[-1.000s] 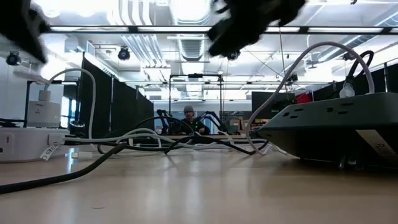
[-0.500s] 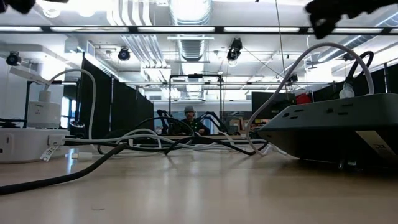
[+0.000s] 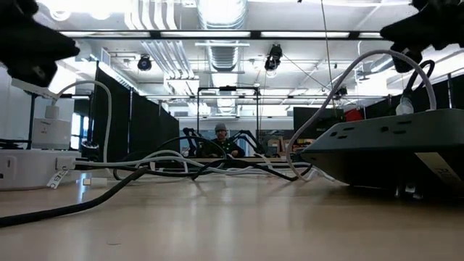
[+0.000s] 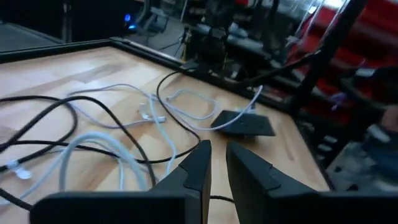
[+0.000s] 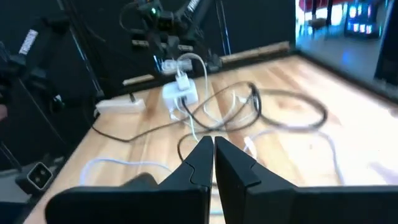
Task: Insert USB
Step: Return to Home Position
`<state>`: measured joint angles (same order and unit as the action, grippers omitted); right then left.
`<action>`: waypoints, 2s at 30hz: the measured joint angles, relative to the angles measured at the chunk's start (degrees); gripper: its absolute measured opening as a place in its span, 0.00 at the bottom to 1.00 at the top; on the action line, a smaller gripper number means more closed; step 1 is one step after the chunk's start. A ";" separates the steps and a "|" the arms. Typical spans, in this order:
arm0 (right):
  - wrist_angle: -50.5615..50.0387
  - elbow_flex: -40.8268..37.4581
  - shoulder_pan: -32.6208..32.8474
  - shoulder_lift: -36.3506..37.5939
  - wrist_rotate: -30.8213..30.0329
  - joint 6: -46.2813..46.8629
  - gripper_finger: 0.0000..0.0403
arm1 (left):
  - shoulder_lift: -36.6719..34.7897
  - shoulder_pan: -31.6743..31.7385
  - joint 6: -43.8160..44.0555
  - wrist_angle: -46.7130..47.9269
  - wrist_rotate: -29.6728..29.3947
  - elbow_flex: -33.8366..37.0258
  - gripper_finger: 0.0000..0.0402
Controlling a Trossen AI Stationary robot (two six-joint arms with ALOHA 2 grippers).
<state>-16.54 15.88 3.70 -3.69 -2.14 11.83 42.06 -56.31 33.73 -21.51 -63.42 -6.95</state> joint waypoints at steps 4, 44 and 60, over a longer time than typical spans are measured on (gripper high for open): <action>4.57 -4.58 0.00 -2.34 0.39 3.49 0.00 | -1.01 0.80 -4.28 -11.78 2.37 6.53 0.10; 22.72 -15.30 0.02 2.36 -0.93 -2.86 0.00 | 3.42 2.14 -3.38 -10.59 5.07 6.50 0.10; 24.14 -15.30 0.02 3.70 -0.89 -2.88 0.00 | 4.08 2.16 -3.36 -10.54 5.09 6.52 0.10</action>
<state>7.60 0.58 3.73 0.01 -3.03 8.95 46.14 -54.15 30.37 -32.05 -58.33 -0.43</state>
